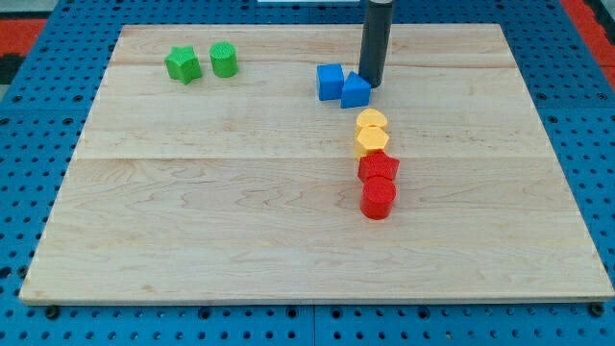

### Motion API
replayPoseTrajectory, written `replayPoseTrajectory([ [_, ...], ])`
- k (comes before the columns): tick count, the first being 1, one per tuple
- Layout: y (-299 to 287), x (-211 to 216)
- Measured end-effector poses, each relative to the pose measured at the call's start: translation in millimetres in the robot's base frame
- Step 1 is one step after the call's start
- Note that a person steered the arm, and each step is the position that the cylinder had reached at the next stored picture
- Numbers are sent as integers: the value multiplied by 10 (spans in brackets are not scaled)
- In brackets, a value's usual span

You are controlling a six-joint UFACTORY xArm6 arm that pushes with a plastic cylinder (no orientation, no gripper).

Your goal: Push the triangle above the heart

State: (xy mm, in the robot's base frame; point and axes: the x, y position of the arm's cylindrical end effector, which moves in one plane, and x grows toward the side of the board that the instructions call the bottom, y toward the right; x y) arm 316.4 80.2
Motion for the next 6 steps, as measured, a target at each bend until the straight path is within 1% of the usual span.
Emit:
replayPoseTrajectory([
  [1,-22,-299],
  [3,-455,-181],
  [4,-455,46],
  [5,-246,54],
  [6,-209,68],
])
